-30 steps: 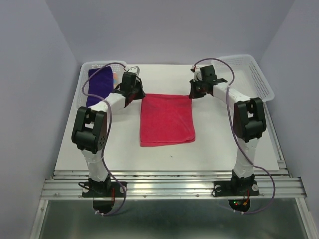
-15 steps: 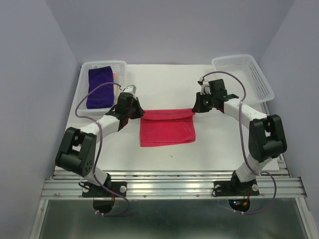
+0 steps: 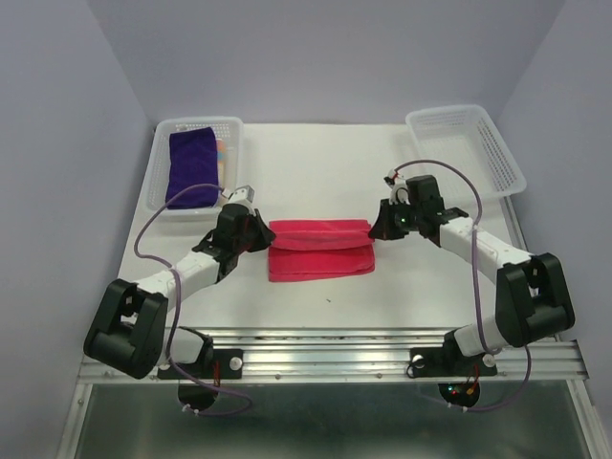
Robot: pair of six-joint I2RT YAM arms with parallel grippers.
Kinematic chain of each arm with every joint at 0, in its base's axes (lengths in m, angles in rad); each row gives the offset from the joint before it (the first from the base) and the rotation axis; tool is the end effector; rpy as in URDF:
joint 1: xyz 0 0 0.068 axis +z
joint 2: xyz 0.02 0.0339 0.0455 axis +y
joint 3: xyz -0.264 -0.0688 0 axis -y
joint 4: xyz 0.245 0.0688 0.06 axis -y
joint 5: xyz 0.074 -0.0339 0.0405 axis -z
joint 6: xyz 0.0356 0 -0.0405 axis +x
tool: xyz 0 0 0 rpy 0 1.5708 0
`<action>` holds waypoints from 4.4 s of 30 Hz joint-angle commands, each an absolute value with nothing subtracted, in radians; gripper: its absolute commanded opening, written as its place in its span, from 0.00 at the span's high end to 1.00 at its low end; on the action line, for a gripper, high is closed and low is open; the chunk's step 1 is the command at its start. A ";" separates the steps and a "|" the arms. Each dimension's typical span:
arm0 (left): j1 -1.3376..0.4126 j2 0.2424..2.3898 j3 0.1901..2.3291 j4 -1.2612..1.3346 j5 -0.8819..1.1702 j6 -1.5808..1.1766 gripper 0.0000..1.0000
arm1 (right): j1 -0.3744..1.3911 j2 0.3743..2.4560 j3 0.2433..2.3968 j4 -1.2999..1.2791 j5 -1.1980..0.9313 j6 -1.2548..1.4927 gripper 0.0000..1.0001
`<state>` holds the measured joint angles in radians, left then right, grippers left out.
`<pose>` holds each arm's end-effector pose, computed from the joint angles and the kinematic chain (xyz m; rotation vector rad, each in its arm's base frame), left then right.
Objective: Fold and stack the towels
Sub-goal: Fold the towel, then neatly place the folded towel into the bin
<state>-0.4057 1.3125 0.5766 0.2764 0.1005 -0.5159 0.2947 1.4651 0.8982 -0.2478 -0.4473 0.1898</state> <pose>0.2490 -0.1108 0.2002 -0.0501 2.0956 -0.6729 0.2863 0.1030 0.2179 -0.3431 2.3909 0.7604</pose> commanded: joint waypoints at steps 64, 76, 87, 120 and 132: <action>-0.512 1.440 0.666 0.002 -0.136 -0.609 0.26 | 0.330 1.049 0.595 -0.144 -0.184 0.480 0.00; -0.627 1.644 0.791 -0.176 -0.291 -0.646 0.61 | 0.330 1.045 0.580 -0.143 -0.181 0.457 0.00; -0.638 1.657 0.900 -0.261 -0.501 -0.554 1.00 | 0.330 1.012 0.575 -0.150 -0.178 0.431 0.00; -0.313 0.992 0.811 0.212 -0.359 1.083 1.00 | 0.330 1.045 0.611 -0.155 -0.227 0.400 0.00; -0.137 1.072 0.931 0.157 -0.111 1.368 1.00 | 0.330 1.069 0.618 -0.176 -0.095 0.388 0.00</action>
<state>-0.1722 1.0698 0.8631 0.1257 -0.2058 1.2385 0.3229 1.0584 0.5701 -0.1806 -0.1623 0.4076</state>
